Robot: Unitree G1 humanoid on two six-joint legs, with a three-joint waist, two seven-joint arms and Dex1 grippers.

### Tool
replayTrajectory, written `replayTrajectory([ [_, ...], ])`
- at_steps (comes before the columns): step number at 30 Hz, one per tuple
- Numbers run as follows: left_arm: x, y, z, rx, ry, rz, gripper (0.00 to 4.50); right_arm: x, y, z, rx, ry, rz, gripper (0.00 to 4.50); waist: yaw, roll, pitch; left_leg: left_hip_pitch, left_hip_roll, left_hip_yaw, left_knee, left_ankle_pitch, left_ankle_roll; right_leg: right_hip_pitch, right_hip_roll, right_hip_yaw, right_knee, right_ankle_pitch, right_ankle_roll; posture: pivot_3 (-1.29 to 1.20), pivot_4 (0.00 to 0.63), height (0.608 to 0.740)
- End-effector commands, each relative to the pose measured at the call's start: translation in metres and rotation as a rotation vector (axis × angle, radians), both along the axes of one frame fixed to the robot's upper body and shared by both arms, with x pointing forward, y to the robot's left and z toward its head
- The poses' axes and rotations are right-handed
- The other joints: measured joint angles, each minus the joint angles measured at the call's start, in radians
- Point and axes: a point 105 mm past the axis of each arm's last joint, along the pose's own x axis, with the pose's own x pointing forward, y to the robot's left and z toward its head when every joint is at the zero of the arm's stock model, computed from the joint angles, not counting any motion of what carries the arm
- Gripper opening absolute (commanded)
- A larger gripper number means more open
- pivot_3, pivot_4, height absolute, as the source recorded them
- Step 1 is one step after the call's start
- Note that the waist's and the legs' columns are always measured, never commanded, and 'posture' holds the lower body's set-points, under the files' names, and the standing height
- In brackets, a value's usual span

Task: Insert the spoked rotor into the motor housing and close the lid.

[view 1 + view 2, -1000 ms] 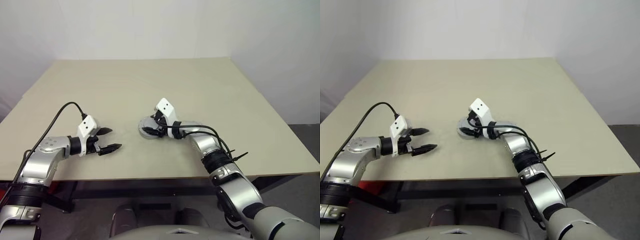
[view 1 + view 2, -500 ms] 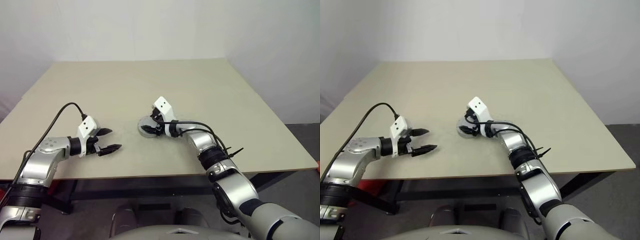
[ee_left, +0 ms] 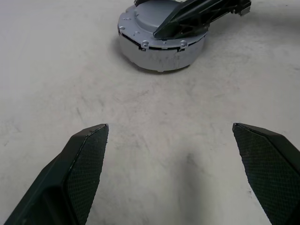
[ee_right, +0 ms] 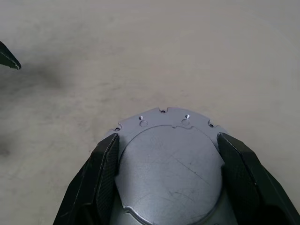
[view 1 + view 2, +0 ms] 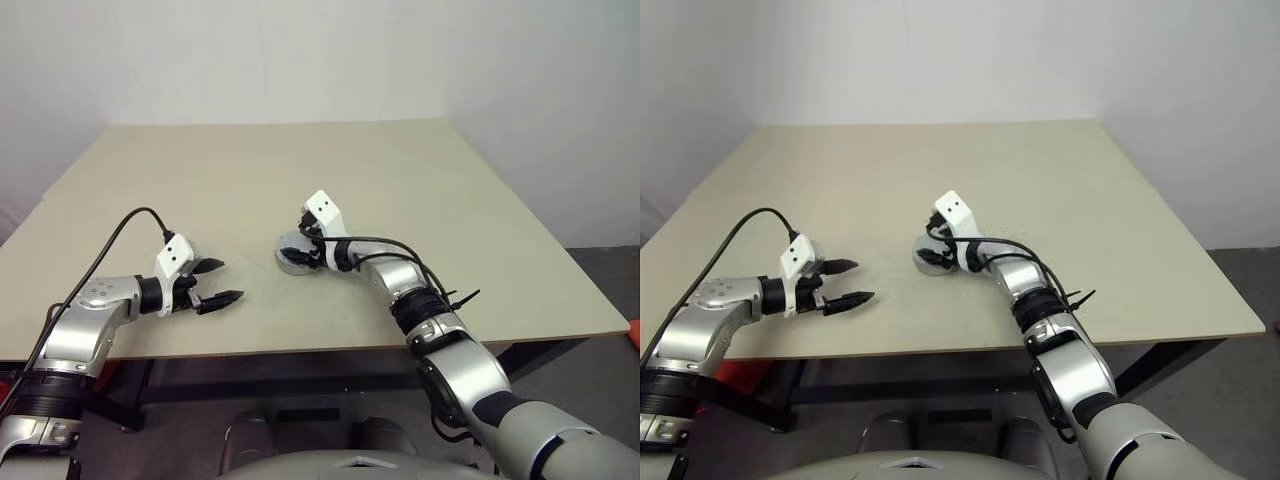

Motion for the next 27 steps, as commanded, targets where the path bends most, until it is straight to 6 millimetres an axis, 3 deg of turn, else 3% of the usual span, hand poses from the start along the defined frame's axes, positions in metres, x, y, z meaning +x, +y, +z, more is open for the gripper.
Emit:
replayTrajectory([
  [1,0.002,-0.003,0.012,0.001,-0.049,-0.013,4.5,0.007,-0.014,-0.008,-0.077,-0.032,-0.05,3.21,0.0,0.003,0.002,0.001,0.0,-0.001,0.0,0.0,0.0,0.001,0.0,-0.005,-0.002,0.0,0.0,0.0,0.0,0.74],
  [4,0.001,-0.003,0.012,0.002,-0.049,-0.012,4.5,0.007,-0.014,-0.009,-0.079,-0.035,-0.049,3.21,-0.001,0.019,0.012,0.004,0.004,-0.003,-0.005,-0.002,-0.001,0.015,0.0,-0.031,-0.024,0.0,0.0,0.0,0.0,0.74],
  [5,0.001,-0.003,0.012,0.002,-0.049,-0.011,4.5,0.007,-0.014,-0.01,-0.081,-0.035,-0.05,3.21,0.008,0.015,0.015,0.005,0.006,-0.002,-0.01,-0.002,-0.001,0.024,-0.002,-0.039,-0.027,0.0,0.0,0.0,0.0,0.74],
  [6,0.001,-0.003,0.012,0.002,-0.048,-0.011,4.5,0.007,-0.014,-0.01,-0.082,-0.035,-0.051,3.21,0.019,0.006,0.015,0.004,0.009,0.006,-0.021,-0.002,-0.001,0.024,-0.01,-0.041,-0.005,-0.008,-0.011,0.0,0.0,0.74],
  [7,0.001,-0.003,0.011,0.003,-0.048,-0.011,4.5,0.007,-0.013,-0.011,-0.084,-0.034,-0.05,3.21,0.036,-0.013,0.014,0.009,0.011,0.027,-0.025,-0.002,-0.001,0.02,-0.012,-0.034,0.034,-0.036,-0.025,0.0,0.0,0.74],
  [8,0.0,-0.002,0.011,0.003,-0.047,-0.01,4.5,0.006,-0.013,-0.012,-0.085,-0.032,-0.049,3.21,0.039,-0.026,0.013,0.017,0.012,0.051,-0.027,-0.001,-0.002,0.012,-0.01,-0.013,0.065,-0.058,-0.02,0.0,0.0,0.74],
  [9,0.0,-0.002,0.011,0.003,-0.047,-0.01,4.5,0.006,-0.012,-0.013,-0.086,-0.029,-0.047,3.21,0.061,-0.02,0.01,0.024,0.012,0.058,0.0,-0.013,-0.013,-0.004,-0.006,0.004,0.069,-0.059,-0.016,0.0,0.0,0.74],
  [10,0.0,-0.002,0.011,0.003,-0.047,-0.01,4.5,0.005,-0.012,-0.014,-0.086,-0.025,-0.045,3.21,0.068,-0.01,0.008,0.022,0.016,0.045,0.056,-0.074,-0.034,-0.008,-0.009,0.007,0.073,-0.059,-0.016,0.0,0.0,0.74],
  [11,0.0,-0.002,0.011,0.003,-0.047,-0.009,4.5,0.005,-0.011,-0.014,-0.086,-0.021,-0.043,3.21,0.068,-0.015,0.011,0.036,-0.003,0.012,0.064,-0.082,-0.031,-0.009,-0.008,0.001,0.07,-0.059,-0.016,0.0,0.0,0.74],
  [12,0.0,-0.002,0.012,0.003,-0.047,-0.008,4.5,0.004,-0.011,-0.015,-0.086,-0.018,-0.042,3.21,0.061,-0.02,0.007,0.036,-0.022,-0.004,0.046,-0.082,-0.021,-0.017,-0.001,0.004,0.063,-0.059,-0.016,0.0,0.0,0.74],
  [14,0.0,-0.002,0.012,0.003,-0.047,-0.007,4.5,0.004,-0.01,-0.017,-0.088,-0.013,-0.042,3.21,0.049,-0.022,0.006,0.033,-0.018,-0.001,0.02,-0.067,-0.031,-0.019,0.007,0.006,0.038,-0.049,-0.021,0.0,0.0,0.74],
  [16,-0.001,-0.002,0.011,0.002,-0.047,-0.007,4.5,0.004,-0.01,-0.017,-0.09,-0.011,-0.042,3.21,0.036,-0.024,0.006,0.034,-0.023,0.0,0.025,-0.064,-0.021,-0.014,0.007,0.008,0.037,-0.016,-0.028,0.0,0.0,0.74],
  [19,-0.001,-0.002,0.011,0.002,-0.048,-0.004,4.5,0.003,-0.01,-0.018,-0.092,-0.001,-0.037,3.21,0.026,-0.024,0.004,0.041,-0.022,-0.001,0.019,-0.065,-0.02,-0.007,0.007,0.007,0.035,-0.015,-0.028,0.0,0.0,0.74],
  [27,0.004,-0.009,0.015,-0.022,-0.06,0.005,4.5,-0.01,-0.015,-0.037,-0.16,0.073,0.018,3.21,0.019,-0.018,0.003,0.036,-0.021,-0.001,0.012,-0.065,-0.021,-0.007,0.007,0.006,0.027,-0.015,-0.029,0.0,0.0,0.74],
])
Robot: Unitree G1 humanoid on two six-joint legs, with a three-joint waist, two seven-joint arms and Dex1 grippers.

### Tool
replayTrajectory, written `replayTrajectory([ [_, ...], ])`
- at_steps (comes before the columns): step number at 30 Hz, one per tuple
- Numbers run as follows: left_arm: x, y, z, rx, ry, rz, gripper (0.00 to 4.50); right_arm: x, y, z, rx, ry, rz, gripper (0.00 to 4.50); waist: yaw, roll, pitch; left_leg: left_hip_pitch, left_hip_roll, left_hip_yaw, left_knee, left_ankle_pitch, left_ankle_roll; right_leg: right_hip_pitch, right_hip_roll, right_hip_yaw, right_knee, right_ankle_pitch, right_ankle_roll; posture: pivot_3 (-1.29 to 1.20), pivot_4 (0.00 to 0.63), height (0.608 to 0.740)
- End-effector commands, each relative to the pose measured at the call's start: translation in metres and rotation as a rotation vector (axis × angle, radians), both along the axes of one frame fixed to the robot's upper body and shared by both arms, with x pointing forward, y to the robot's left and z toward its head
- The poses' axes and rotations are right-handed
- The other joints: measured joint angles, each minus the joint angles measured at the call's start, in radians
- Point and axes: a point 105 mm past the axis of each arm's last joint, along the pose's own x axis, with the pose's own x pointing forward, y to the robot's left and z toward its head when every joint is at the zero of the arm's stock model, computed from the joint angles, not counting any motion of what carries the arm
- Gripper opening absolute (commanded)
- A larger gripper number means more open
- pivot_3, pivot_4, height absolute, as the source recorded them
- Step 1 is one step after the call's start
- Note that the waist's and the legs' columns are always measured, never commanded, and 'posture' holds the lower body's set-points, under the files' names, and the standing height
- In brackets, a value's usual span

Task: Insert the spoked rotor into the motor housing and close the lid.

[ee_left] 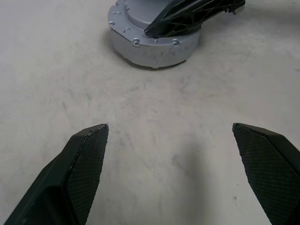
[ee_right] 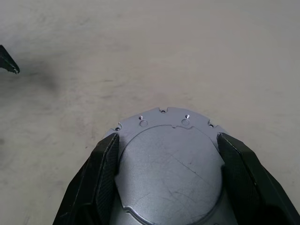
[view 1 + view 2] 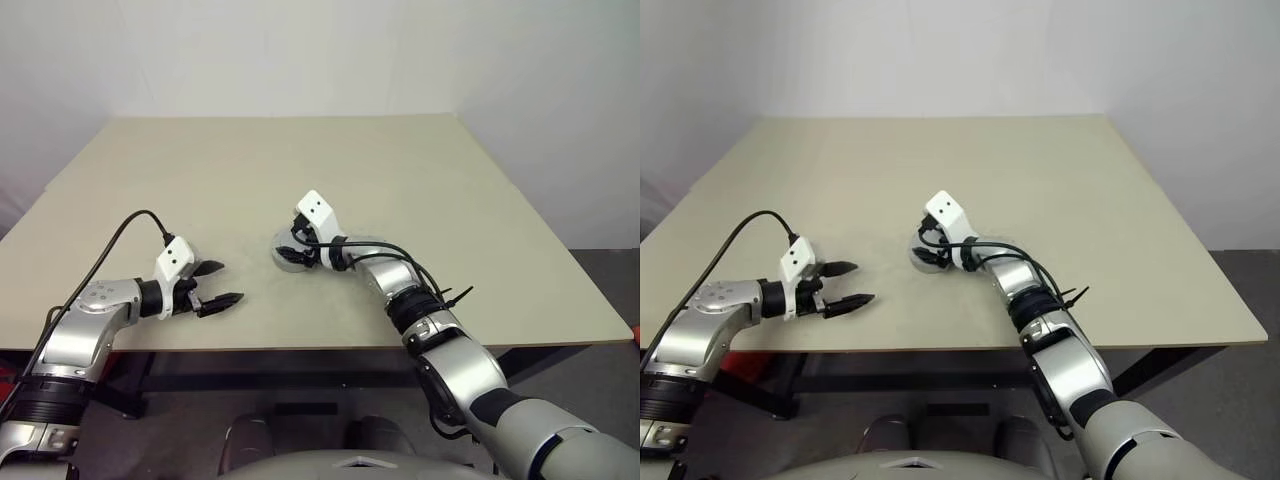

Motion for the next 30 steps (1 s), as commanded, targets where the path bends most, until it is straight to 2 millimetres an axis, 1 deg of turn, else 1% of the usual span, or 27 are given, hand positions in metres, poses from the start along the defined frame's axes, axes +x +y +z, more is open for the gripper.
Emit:
replayTrajectory([
  [1,0.009,-0.009,0.018,-0.029,-0.061,-0.002,4.5,-0.011,-0.023,-0.042,-0.135,0.13,-0.03,3.21,0.0,0.001,0.0,0.0,0.0,0.0,-0.001,0.0,0.0,0.002,0.0,0.0,-0.003,0.0,0.0,0.0,0.0,0.74],
  [6,0.015,-0.021,0.021,-0.089,-0.046,0.03,4.5,-0.014,-0.03,-0.05,-0.142,0.176,-0.056,3.21,0.0,-0.001,-0.002,0.001,-0.001,0.0,-0.001,-0.001,0.002,0.005,0.0,0.0,-0.006,0.0,0.0,0.0,0.0,0.74],
  [12,0.033,-0.047,0.03,-0.209,-0.013,0.113,4.5,-0.012,-0.033,-0.051,-0.151,0.175,-0.072,3.21,0.004,0.001,-0.004,0.001,-0.002,0.0,-0.002,-0.002,0.002,0.006,0.0,0.0,-0.006,0.0,0.0,0.0,0.0,0.74],
  [14,0.041,-0.055,0.03,-0.256,0.033,0.146,4.5,-0.012,-0.034,-0.051,-0.153,0.173,-0.072,3.21,0.004,0.002,-0.005,0.001,-0.002,0.0,-0.002,-0.002,0.002,0.006,0.0,0.0,-0.007,0.0,0.0,0.0,0.0,0.74],
  [16,0.045,-0.061,0.028,-0.263,0.052,0.157,4.5,-0.012,-0.034,-0.05,-0.153,0.172,-0.072,3.21,0.003,0.002,-0.005,0.001,-0.002,0.0,-0.002,-0.002,0.002,0.007,0.0,0.0,-0.008,0.0,0.0,0.0,0.0,0.74],
  [19,0.05,-0.077,0.029,-0.323,0.105,0.129,3.91,-0.011,-0.034,-0.05,-0.154,0.167,-0.076,3.21,0.002,0.003,-0.006,0.001,-0.002,0.0,-0.003,-0.002,0.002,0.007,0.0,0.0,-0.009,0.0,0.0,0.0,0.0,0.74],
  [23,0.06,-0.095,0.032,-0.384,0.155,0.118,2.56,-0.01,-0.035,-0.049,-0.154,0.163,-0.082,3.21,0.003,0.004,-0.006,0.001,-0.002,0.0,-0.003,-0.002,0.002,0.007,0.0,0.0,-0.01,0.0,0.0,0.0,0.0,0.74],
  [25,0.065,-0.1,0.032,-0.401,0.169,0.117,1.9,-0.009,-0.036,-0.049,-0.154,0.161,-0.085,3.21,0.003,0.004,-0.006,0.001,-0.002,0.0,-0.003,-0.002,0.002,0.007,0.0,0.0,-0.011,0.0,0.0,0.0,0.0,0.74],
  [29,0.072,-0.103,0.035,-0.435,0.179,0.128,0.51,-0.009,-0.037,-0.049,-0.155,0.16,-0.09,3.21,0.002,0.005,-0.007,0.001,-0.002,0.0,-0.004,-0.002,0.002,0.008,0.0,-0.001,-0.014,0.0,0.001,0.0,0.0,0.74],
  [30,0.077,-0.102,0.035,-0.443,0.177,0.16,0.17,-0.009,-0.038,-0.049,-0.155,0.159,-0.092,3.21,0.002,0.005,-0.007,0.001,-0.002,0.0,-0.005,-0.002,0.002,0.008,0.0,-0.001,-0.014,0.0,0.001,0.0,0.0,0.74],
])
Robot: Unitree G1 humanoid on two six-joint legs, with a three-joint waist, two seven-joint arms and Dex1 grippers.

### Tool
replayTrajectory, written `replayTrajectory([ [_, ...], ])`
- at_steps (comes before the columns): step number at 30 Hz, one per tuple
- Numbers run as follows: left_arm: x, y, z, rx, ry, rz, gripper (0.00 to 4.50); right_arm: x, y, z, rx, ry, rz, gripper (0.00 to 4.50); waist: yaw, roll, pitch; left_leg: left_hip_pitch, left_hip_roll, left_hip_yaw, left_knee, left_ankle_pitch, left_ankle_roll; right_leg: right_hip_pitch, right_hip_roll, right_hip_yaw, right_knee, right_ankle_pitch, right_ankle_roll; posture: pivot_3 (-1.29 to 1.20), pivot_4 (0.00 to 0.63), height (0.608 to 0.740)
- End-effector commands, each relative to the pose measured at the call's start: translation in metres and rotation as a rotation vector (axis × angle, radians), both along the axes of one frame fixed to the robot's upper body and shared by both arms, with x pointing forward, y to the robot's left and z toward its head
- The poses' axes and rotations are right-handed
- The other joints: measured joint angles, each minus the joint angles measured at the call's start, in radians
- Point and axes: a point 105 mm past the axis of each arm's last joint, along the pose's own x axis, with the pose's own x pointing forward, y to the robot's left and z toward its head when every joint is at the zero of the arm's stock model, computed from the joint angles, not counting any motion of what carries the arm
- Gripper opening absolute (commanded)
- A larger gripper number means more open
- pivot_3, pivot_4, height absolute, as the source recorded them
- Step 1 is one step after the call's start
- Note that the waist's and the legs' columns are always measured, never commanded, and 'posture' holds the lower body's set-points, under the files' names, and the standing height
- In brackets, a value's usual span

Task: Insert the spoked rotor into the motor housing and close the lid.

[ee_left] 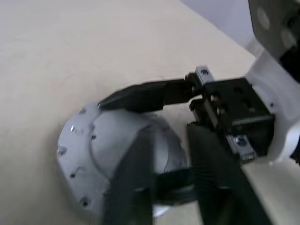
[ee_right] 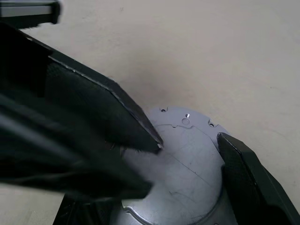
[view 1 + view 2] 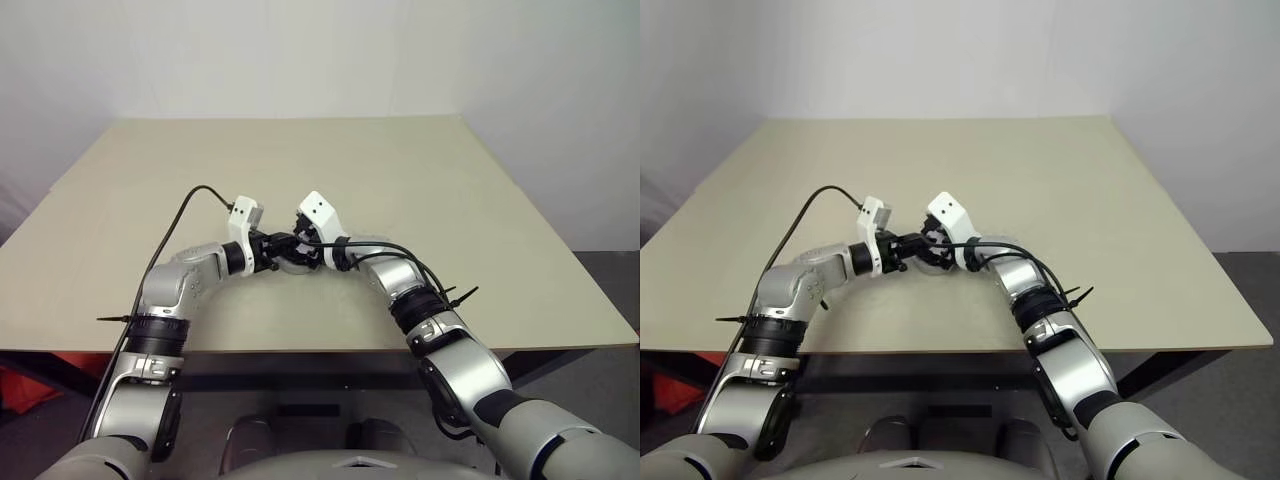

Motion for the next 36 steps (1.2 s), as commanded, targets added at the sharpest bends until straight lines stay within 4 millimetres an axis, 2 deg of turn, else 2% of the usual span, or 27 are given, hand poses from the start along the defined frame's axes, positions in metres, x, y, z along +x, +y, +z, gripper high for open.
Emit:
replayTrajectory([
  [1,0.017,0.003,0.015,-0.029,-0.032,0.073,0.01,-0.006,-0.033,-0.046,-0.131,0.133,-0.09,3.21,0.001,0.0,0.0,0.0,0.0,0.0,0.0,0.0,0.0,0.0,0.0,0.0,0.0,0.0,0.0,0.0,0.0,0.74],
  [7,0.023,0.004,0.006,0.054,-0.031,0.127,0.01,-0.005,-0.033,-0.045,-0.13,0.125,-0.093,3.21,-0.001,0.001,0.0,-0.001,0.001,0.0,-0.001,0.0,0.0,0.002,0.0,-0.001,-0.006,0.001,0.001,0.0,0.0,0.74],
  [13,0.02,0.01,-0.014,0.128,0.156,0.147,0.01,-0.003,-0.031,-0.039,-0.111,0.111,-0.098,3.21,0.0,0.001,0.0,-0.001,0.001,0.0,-0.002,0.0,0.0,0.002,0.0,-0.001,-0.007,0.001,0.001,0.0,0.0,0.74],
  [18,0.01,0.008,-0.016,0.083,0.306,0.088,0.01,0.0,-0.029,-0.031,-0.087,0.104,-0.103,3.21,-0.002,0.002,-0.001,0.0,0.0,0.0,-0.004,0.0,0.0,0.002,0.0,-0.001,-0.008,0.001,0.001,0.0,0.0,0.74],
  [24,0.006,0.008,-0.018,0.098,0.328,0.071,0.01,-0.001,-0.03,-0.024,-0.041,0.127,-0.091,3.21,0.0,0.002,-0.001,0.0,0.0,0.0,-0.005,0.0,0.0,0.002,0.0,-0.002,-0.008,0.001,0.001,0.0,0.0,0.74],
  [26,0.005,0.007,-0.019,0.103,0.328,0.068,0.0,-0.001,-0.03,-0.022,-0.032,0.125,-0.09,3.96,0.003,0.002,-0.001,-0.001,0.0,0.0,-0.005,0.0,0.0,0.002,-0.001,-0.002,-0.009,0.001,0.001,0.0,0.0,0.74],
  [28,0.004,0.006,-0.019,0.104,0.327,0.063,0.0,-0.001,-0.03,-0.02,-0.047,0.103,-0.083,4.47,0.004,0.002,-0.001,-0.001,0.0,0.0,-0.005,0.0,0.0,0.002,-0.001,-0.002,-0.01,0.001,0.001,0.0,0.0,0.74],
  [32,0.003,0.005,-0.018,0.101,0.328,0.052,0.0,-0.001,-0.028,-0.012,-0.034,0.082,-0.061,4.47,0.004,0.002,-0.001,-0.003,-0.003,0.0,-0.008,0.0,0.001,0.001,-0.003,-0.002,-0.01,0.001,0.001,0.0,0.0,0.74],
  [36,0.002,0.005,-0.017,0.099,0.329,0.045,0.0,-0.002,-0.023,0.006,0.024,0.06,-0.021,4.47,0.006,0.002,0.0,-0.005,-0.003,0.0,-0.009,-0.001,0.002,0.0,-0.003,-0.001,-0.01,0.001,0.001,0.0,0.0,0.74],
])
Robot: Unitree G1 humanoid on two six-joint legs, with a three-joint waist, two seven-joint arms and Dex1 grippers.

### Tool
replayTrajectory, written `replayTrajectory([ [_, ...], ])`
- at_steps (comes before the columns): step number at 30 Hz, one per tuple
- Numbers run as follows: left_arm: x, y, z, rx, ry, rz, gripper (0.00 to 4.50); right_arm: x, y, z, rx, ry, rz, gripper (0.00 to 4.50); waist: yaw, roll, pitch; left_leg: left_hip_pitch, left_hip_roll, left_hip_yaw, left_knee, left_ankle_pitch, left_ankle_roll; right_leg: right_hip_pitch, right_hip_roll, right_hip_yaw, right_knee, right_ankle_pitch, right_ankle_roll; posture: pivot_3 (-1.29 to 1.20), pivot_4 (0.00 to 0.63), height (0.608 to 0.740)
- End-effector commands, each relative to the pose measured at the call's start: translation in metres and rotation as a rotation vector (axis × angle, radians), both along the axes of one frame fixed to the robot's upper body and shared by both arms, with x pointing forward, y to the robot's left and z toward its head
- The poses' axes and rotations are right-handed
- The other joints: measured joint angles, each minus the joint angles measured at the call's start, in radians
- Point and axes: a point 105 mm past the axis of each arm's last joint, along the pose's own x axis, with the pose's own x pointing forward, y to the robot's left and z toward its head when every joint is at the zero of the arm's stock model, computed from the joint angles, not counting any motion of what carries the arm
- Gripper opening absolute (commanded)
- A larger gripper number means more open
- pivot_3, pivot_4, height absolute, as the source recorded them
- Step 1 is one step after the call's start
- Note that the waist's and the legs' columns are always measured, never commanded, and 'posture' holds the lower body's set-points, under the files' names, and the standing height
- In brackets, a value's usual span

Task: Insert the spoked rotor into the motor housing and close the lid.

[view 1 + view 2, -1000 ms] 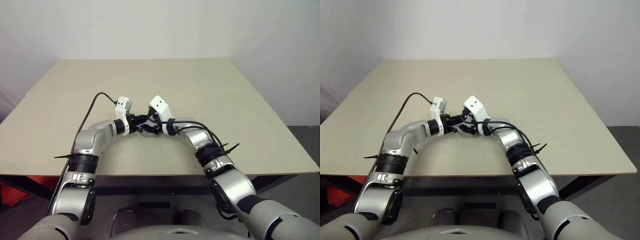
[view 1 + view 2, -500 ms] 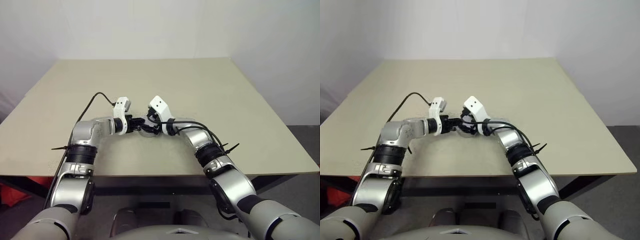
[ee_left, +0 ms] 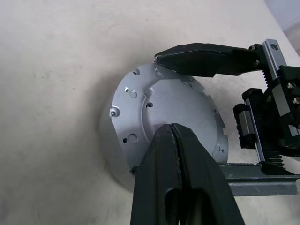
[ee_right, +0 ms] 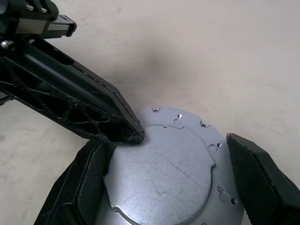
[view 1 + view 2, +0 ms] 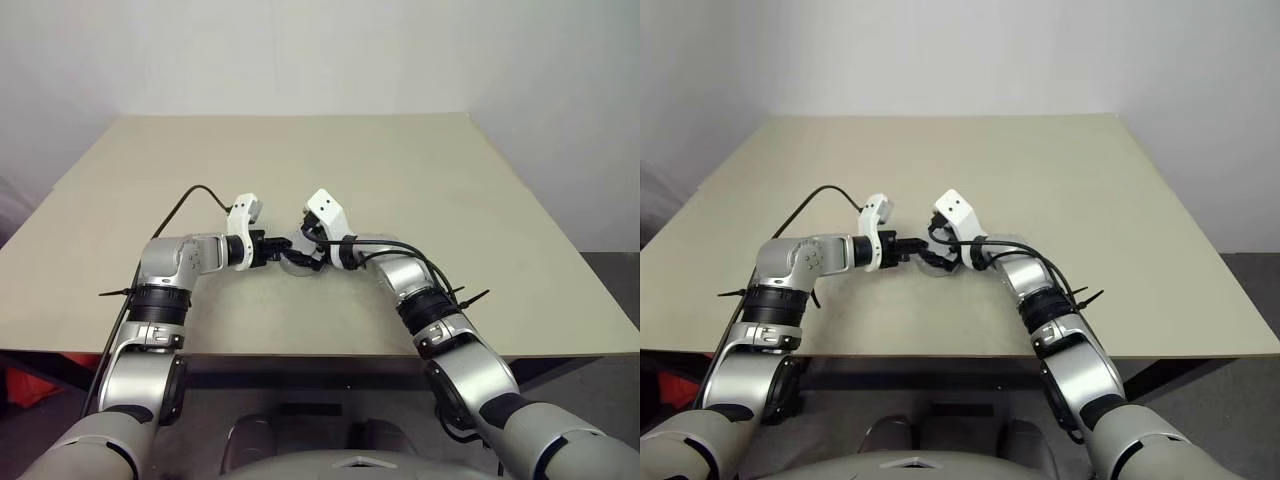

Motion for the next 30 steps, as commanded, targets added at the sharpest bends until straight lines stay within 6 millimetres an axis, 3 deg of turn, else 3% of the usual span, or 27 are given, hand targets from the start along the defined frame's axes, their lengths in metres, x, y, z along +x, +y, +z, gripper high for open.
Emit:
replayTrajectory([
  [1,-0.006,-0.003,-0.007,0.018,0.039,-0.022,0.0,0.0,-0.011,0.0,0.017,0.039,-0.013,4.47,0.0,0.0,0.0,-0.001,-0.001,0.0,0.0,0.0,0.001,-0.001,0.0,0.0,0.0,0.0,0.0,0.0,0.0,0.74],
  [7,-0.009,-0.006,-0.005,0.002,0.049,-0.047,0.0,-0.006,-0.01,0.021,0.057,0.013,0.066,4.47,0.0,0.0,0.0,-0.009,-0.003,-0.002,0.0,-0.001,0.002,-0.006,0.0,0.001,0.0,0.005,-0.006,0.0,0.0,0.74],
  [19,-0.008,-0.005,-0.004,0.007,0.043,-0.052,0.0,-0.004,-0.022,0.039,0.077,-0.012,0.07,4.47,-0.003,-0.001,0.001,-0.014,-0.004,-0.001,0.001,-0.001,0.001,-0.009,0.0,0.001,-0.001,0.005,-0.006,0.0,0.0,0.74],
  [26,-0.008,-0.005,-0.003,0.008,0.039,-0.053,0.0,0.01,-0.05,0.048,0.085,0.006,-0.044,4.47,-0.002,-0.001,0.002,-0.014,-0.005,-0.001,0.001,-0.001,0.001,-0.009,0.0,0.001,0.0,0.005,-0.006,0.0,0.0,0.74],
  [30,-0.008,-0.005,-0.003,0.011,0.034,-0.051,0.0,0.008,-0.079,0.035,0.08,0.107,-0.101,4.47,-0.001,-0.001,0.002,-0.014,-0.005,-0.001,0.001,-0.001,0.001,-0.009,0.0,0.001,0.0,0.005,-0.006,0.0,0.0,0.74],
])
